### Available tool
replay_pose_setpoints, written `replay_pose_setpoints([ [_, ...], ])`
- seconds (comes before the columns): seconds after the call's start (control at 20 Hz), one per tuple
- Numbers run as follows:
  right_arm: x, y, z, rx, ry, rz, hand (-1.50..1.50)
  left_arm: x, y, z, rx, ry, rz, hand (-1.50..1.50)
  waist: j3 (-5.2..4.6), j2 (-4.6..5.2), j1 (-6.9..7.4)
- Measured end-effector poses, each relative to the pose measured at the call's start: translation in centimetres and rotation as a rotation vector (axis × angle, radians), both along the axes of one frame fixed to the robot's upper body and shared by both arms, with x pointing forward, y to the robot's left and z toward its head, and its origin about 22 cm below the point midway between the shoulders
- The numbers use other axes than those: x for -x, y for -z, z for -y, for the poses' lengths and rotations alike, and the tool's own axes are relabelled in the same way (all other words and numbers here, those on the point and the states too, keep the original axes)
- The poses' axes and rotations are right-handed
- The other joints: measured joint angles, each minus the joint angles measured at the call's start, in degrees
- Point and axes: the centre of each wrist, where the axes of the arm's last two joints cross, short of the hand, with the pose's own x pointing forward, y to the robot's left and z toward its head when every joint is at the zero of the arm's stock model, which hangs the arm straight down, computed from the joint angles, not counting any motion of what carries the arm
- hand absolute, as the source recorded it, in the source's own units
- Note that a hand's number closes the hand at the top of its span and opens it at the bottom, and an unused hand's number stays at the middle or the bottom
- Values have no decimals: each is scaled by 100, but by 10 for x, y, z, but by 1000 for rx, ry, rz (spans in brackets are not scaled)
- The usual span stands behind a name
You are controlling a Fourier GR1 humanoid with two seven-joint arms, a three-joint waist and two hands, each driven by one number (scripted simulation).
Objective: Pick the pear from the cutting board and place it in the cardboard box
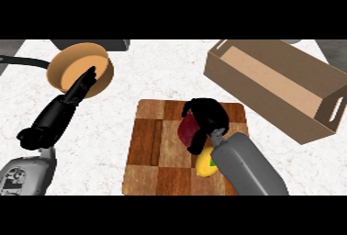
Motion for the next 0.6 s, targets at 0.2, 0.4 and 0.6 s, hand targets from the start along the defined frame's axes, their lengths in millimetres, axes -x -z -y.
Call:
replay_pose_setpoints([
  [0.2, 0, 5, 0, -1, -23, 72, 150, 2, 3, 4, -7, -3, 3, 0, -3, -11, -10],
  [0.4, -7, -4, -10, -2, -62, 162, 150, 4, 7, 0, -6, -2, 2, 0, 1, 9, 11],
  [0.6, -17, -17, -34, 11, -197, 231, 150, -5, 5, 11, -6, 14, 13, 0, 4, 43, 105],
])
